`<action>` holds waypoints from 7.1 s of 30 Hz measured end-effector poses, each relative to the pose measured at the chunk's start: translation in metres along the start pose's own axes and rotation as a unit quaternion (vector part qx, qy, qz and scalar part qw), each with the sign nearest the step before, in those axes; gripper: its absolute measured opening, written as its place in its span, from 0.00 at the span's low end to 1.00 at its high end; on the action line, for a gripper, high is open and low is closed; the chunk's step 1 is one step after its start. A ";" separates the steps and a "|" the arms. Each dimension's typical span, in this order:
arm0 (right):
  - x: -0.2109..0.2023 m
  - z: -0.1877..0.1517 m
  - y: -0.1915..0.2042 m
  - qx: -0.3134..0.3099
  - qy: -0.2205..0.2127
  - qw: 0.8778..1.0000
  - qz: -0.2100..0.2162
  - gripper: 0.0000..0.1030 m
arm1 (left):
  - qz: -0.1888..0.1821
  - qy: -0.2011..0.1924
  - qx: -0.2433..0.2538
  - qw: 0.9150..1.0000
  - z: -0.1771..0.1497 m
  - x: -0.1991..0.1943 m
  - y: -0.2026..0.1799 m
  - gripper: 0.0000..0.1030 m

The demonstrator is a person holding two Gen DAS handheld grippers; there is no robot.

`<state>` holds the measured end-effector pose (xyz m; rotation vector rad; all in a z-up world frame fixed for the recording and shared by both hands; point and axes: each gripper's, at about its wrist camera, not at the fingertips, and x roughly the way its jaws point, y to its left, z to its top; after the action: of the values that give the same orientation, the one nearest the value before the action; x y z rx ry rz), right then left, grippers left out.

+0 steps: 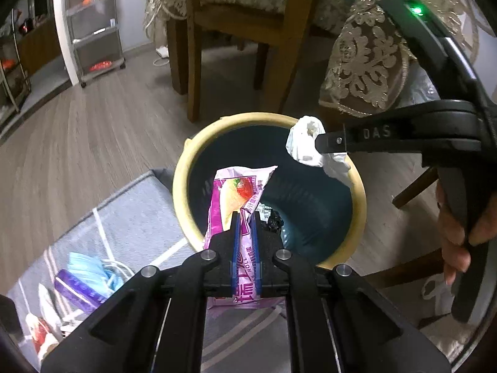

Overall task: Collect trash
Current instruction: 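Carry the wrapper and tissue over the bin and open both grippers, then return both grippers to the trash on the cloth, then grasp the red-white paper cup with the left gripper while the right grasps the blue wrapper, then carry the cup and blue wrapper over the bin and open both grippers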

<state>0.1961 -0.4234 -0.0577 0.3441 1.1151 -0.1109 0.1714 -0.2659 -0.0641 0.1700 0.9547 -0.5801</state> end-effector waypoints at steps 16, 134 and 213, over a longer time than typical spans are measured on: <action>-0.001 0.003 -0.009 0.025 -0.003 1.000 0.004 0.08 | 0.018 -0.037 -0.013 0.999 0.006 -0.015 0.007 0.26; 0.008 -0.144 0.171 -0.125 0.118 0.975 0.138 0.20 | 0.120 -0.007 -0.097 0.988 -0.174 -0.149 0.185 0.02; 0.003 0.020 0.004 0.012 -0.010 0.998 0.055 0.40 | 0.029 -0.022 0.014 0.999 0.003 -0.012 0.006 0.03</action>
<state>0.2160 -0.4255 -0.0520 0.4235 1.0734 -0.0306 0.1711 -0.2571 -0.0534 0.2077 0.8965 -0.5422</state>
